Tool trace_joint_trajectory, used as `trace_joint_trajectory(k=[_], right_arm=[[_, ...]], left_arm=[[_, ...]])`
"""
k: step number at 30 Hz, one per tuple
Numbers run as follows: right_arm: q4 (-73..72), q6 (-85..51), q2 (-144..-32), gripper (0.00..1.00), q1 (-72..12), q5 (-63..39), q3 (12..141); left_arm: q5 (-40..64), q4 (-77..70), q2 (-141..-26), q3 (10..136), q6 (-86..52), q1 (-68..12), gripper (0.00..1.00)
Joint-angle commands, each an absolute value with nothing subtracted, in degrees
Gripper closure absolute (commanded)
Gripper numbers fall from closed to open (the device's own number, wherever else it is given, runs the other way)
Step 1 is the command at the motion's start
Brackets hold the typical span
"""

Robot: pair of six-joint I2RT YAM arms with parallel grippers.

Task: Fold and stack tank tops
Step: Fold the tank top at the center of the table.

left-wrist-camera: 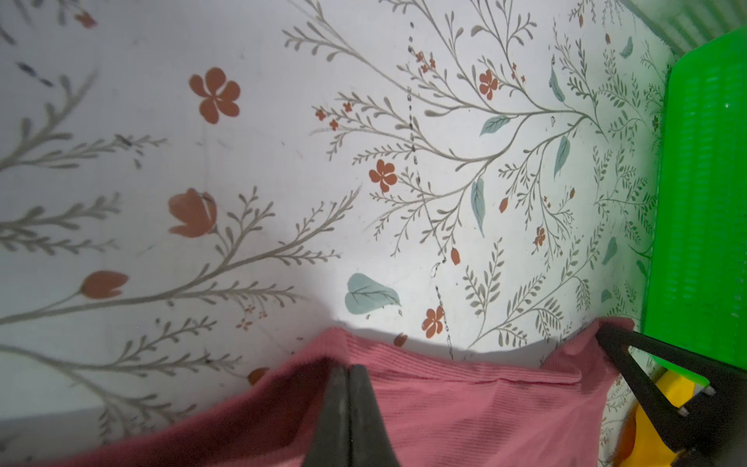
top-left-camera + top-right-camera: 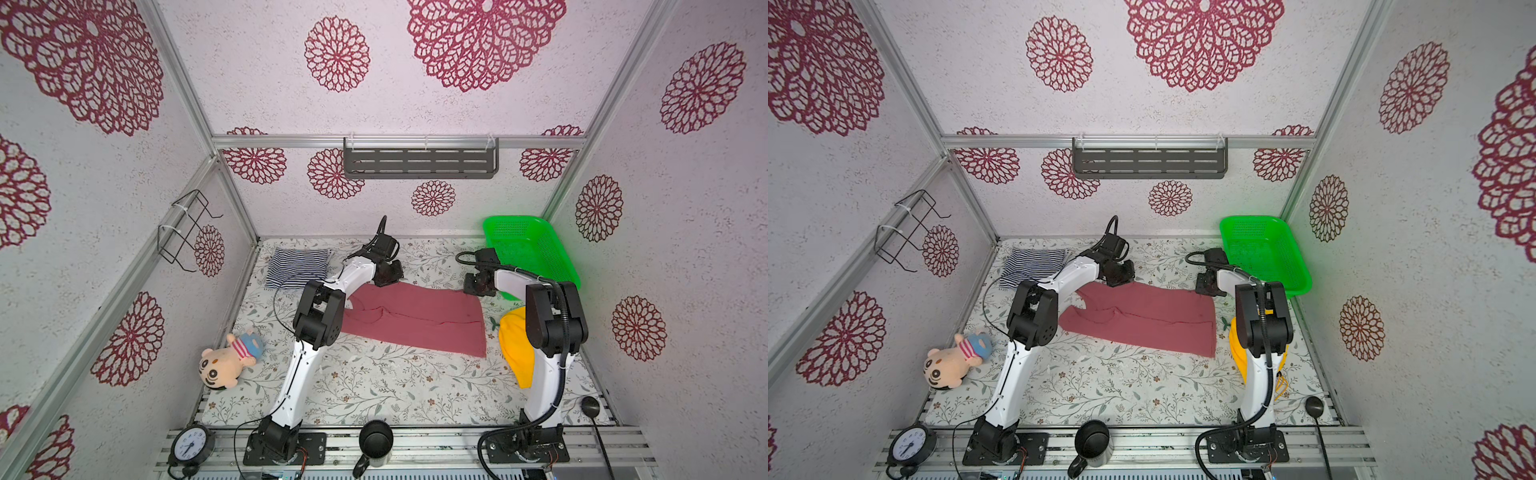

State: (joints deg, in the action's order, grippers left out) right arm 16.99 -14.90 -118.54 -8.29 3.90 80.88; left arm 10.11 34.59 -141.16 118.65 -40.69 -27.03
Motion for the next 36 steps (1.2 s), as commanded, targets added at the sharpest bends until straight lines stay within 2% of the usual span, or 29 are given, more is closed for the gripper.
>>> trace_joint_trajectory(k=[1, 13, 22, 36], right_arm=[[16.71, -11.59, -115.97, 1.00, -8.13, 3.17, 82.44], [11.62, -0.50, -105.24, 1.00, -7.51, -0.68, 73.05], [5.72, 5.36, -97.46, 1.00, -7.12, -3.76, 62.36], [1.11, 8.35, -88.09, 1.00, -6.91, -6.24, 49.87]], left_arm=[[10.09, 33.86, -141.36, 119.36, -39.12, -26.69, 1.00], [8.67, 27.91, -133.56, 109.49, -36.32, -27.10, 1.00], [6.40, 22.54, -124.10, 96.52, -35.48, -27.82, 1.00], [1.72, 18.70, -114.00, 81.12, -37.58, -31.99, 1.00]])
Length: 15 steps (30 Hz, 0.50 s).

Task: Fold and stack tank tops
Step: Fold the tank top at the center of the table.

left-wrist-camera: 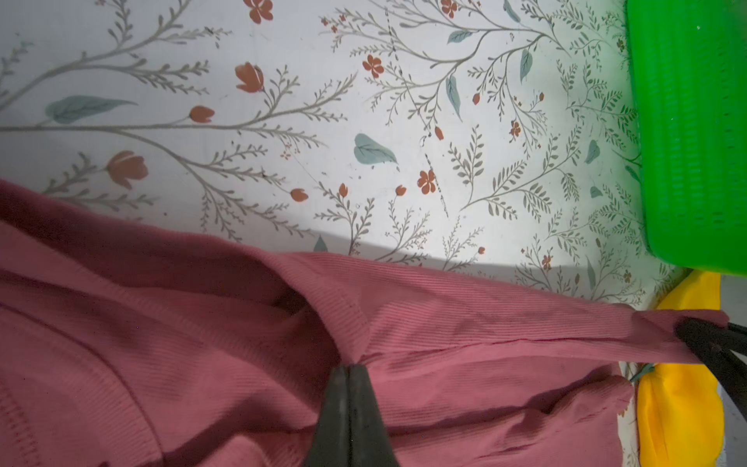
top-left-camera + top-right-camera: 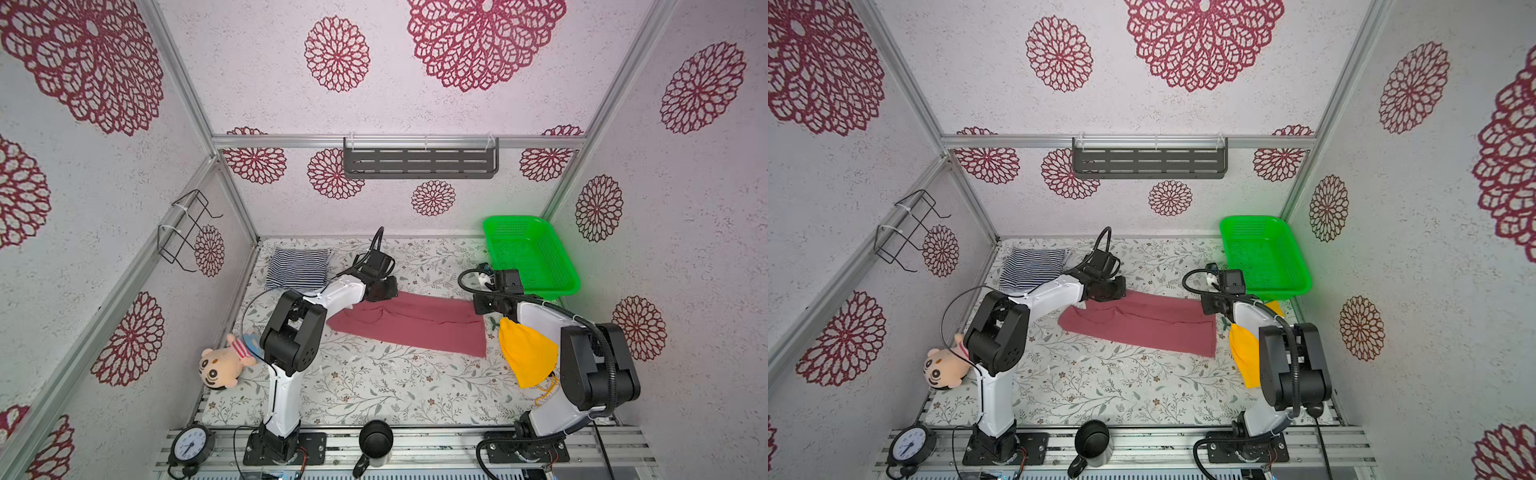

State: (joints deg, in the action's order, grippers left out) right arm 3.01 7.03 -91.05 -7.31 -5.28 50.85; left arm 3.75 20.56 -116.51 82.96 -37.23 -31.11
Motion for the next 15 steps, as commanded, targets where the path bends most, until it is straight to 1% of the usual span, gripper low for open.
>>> trace_joint_trajectory(k=[1, 7, 15], right_arm=[[0.97, 8.31, -87.45, 1.00, -6.87, -6.18, 49.18], [1.73, 8.04, -84.97, 1.00, -6.81, -5.64, 47.22], [3.06, 6.77, -82.47, 1.00, -6.79, -5.88, 45.09]], left_arm=[[1.34, 18.02, -113.23, 79.75, -38.10, -32.15, 1.00], [-1.09, 15.78, -108.26, 74.08, -40.07, -32.47, 1.00], [-2.12, 16.30, -105.88, 72.36, -40.38, -32.48, 1.00]])
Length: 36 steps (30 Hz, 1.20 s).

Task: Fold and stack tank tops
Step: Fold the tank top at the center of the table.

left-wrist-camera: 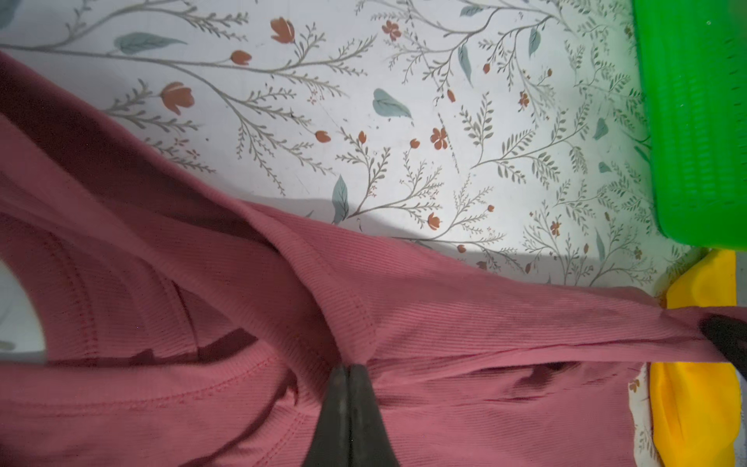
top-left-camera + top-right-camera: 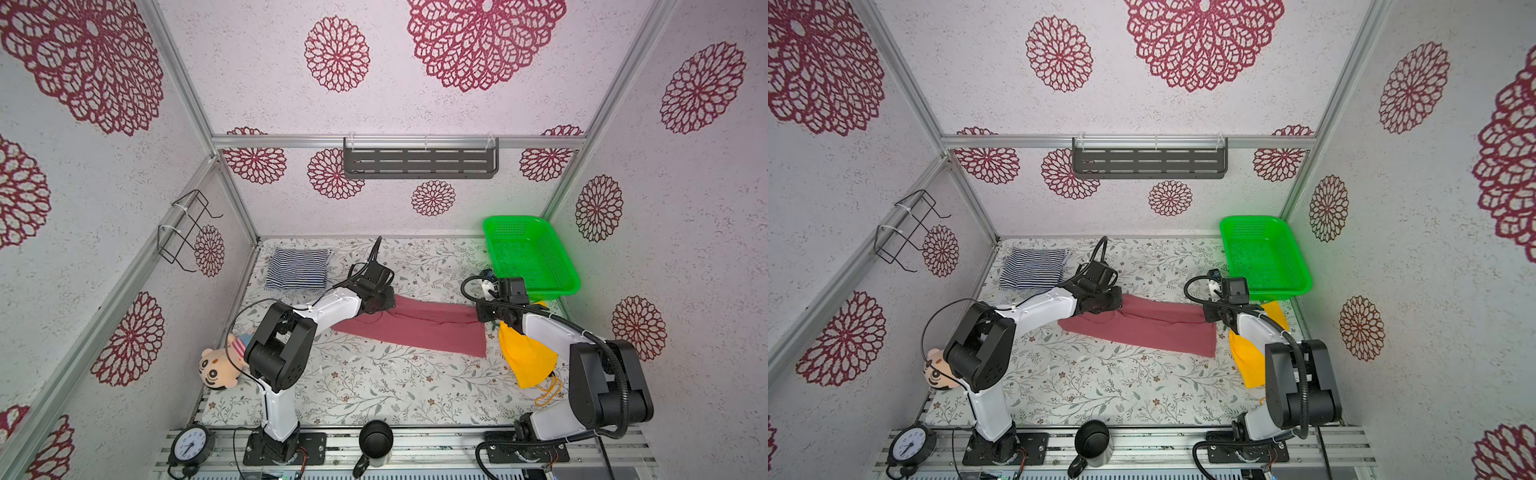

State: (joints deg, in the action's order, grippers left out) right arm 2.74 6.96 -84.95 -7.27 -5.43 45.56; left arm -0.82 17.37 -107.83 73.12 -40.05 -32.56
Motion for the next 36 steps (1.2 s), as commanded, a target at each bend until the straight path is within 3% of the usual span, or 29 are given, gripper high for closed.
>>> trace_joint_trajectory(k=[1, 9, 15, 19, 21, 22, 25, 29, 36], right_arm=[[3.15, 6.67, -82.23, 1.00, -6.79, -5.76, 44.77], [3.83, 5.47, -81.23, 0.99, -6.77, -5.50, 43.02], [7.05, 3.06, -79.38, 0.85, -6.78, -5.98, 42.81], [9.89, 1.44, -76.47, 0.53, -6.63, -6.81, 44.64], [11.81, 0.46, -75.68, 0.46, -6.57, -7.40, 46.38], [12.62, -0.09, -75.74, 0.45, -6.53, -7.55, 47.20], [13.35, -4.48, -77.16, 0.44, -7.46, -9.49, 49.55], [12.91, -9.08, -80.68, 0.48, -12.02, -8.57, 51.65], [12.17, -16.86, -86.82, 0.64, -14.17, -7.05, 52.27]], left_arm=[[-2.11, 16.26, -105.70, 72.05, -40.63, -32.48, 1.00], [-2.82, 15.96, -103.51, 68.82, -42.10, -32.77, 1.00], [-2.64, 15.98, -101.77, 66.40, -43.18, -33.22, 1.00], [-6.11, 19.73, -98.38, 66.44, -41.38, -33.49, 0.68], [-8.32, 21.80, -96.44, 67.01, -40.26, -33.40, 0.46], [-9.09, 22.72, -96.10, 67.64, -39.88, -33.41, 0.42], [-8.67, 23.87, -97.78, 71.47, -39.44, -33.31, 0.40], [-4.94, 23.38, -104.46, 78.92, -40.44, -34.38, 0.44], [-2.59, 21.89, -116.22, 87.98, -39.47, -35.07, 0.53]])
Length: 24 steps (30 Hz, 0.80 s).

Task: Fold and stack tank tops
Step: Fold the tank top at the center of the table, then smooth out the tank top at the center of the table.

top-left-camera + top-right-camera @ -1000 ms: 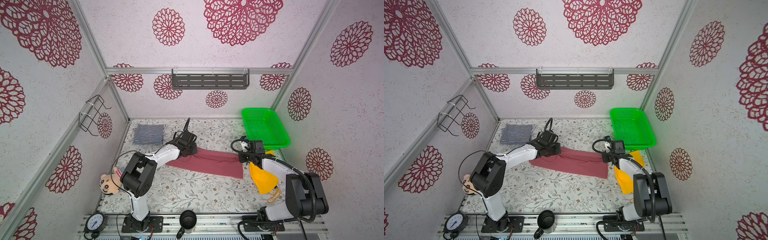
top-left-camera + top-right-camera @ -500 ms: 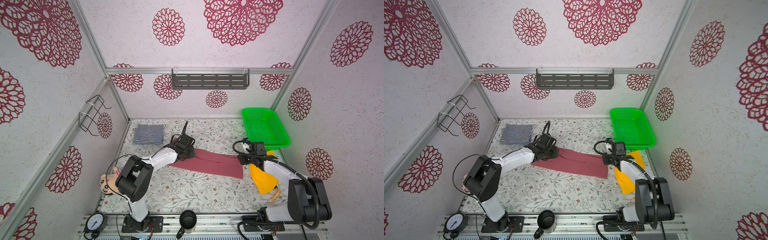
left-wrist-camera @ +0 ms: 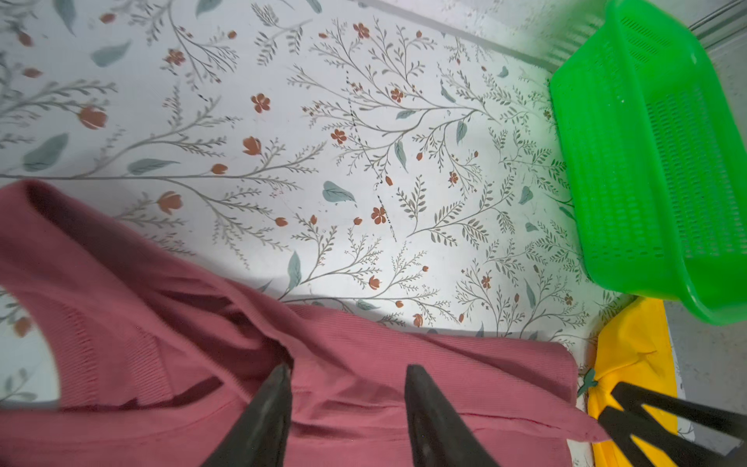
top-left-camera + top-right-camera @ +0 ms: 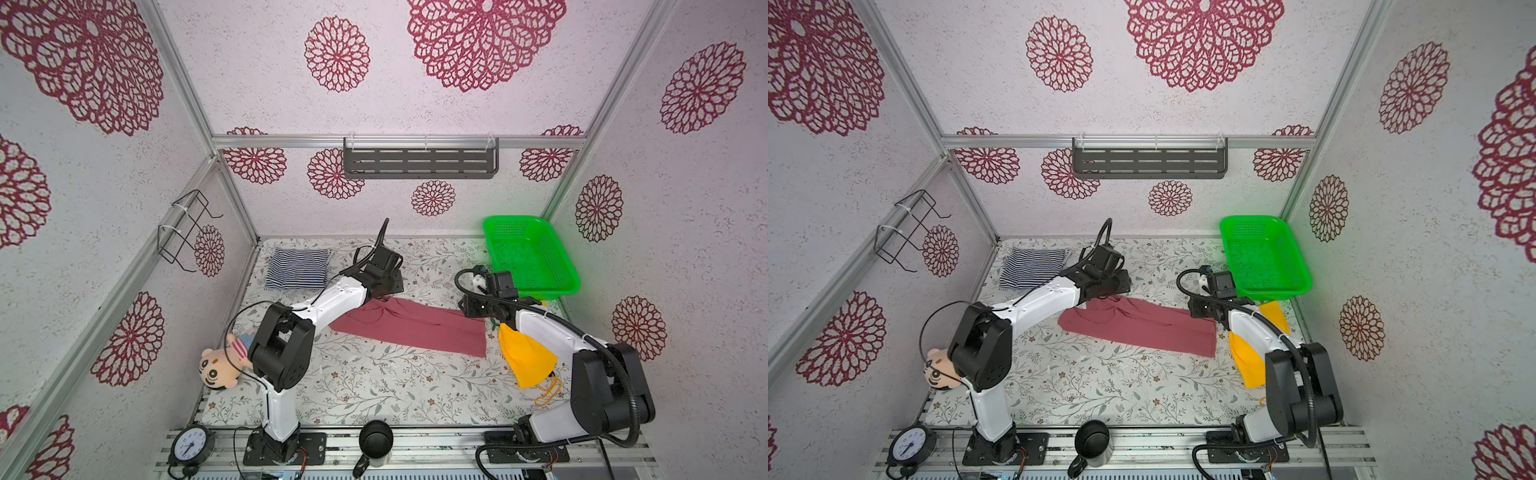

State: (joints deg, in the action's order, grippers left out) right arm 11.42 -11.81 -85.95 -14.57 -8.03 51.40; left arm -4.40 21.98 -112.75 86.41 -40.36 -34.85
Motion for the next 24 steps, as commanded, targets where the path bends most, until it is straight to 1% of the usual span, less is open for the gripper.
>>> trace_joint_trajectory(k=[1, 4, 7, 12, 14, 17, 24], right_arm=[[12.92, -16.96, -87.29, 0.64, -14.23, -5.81, 52.46], [14.57, -17.27, -87.80, 0.66, -12.87, -4.29, 52.35], [15.02, -17.19, -87.45, 0.67, -11.64, -4.54, 51.50], [15.85, -16.87, -87.85, 0.67, -11.91, -7.13, 49.72], [16.12, -16.66, -87.41, 0.67, -12.29, -7.83, 48.49], [17.72, -15.83, -86.23, 0.67, -12.77, -8.50, 46.61], [20.02, -14.33, -82.04, 0.67, -12.79, -6.53, 41.99]], left_arm=[[-2.08, 21.88, -117.11, 88.40, -39.68, -35.12, 0.53], [-0.35, 22.22, -118.34, 88.12, -40.30, -35.18, 0.55], [0.09, 21.23, -117.45, 84.47, -40.94, -35.29, 0.57], [2.73, 19.04, -113.15, 77.44, -42.21, -35.68, 0.60], [2.81, 18.96, -110.01, 75.41, -42.45, -36.17, 0.61], [2.54, 19.37, -108.19, 72.26, -42.80, -36.65, 0.61], [0.75, 19.35, -107.27, 68.99, -43.74, -35.70, 0.62]])
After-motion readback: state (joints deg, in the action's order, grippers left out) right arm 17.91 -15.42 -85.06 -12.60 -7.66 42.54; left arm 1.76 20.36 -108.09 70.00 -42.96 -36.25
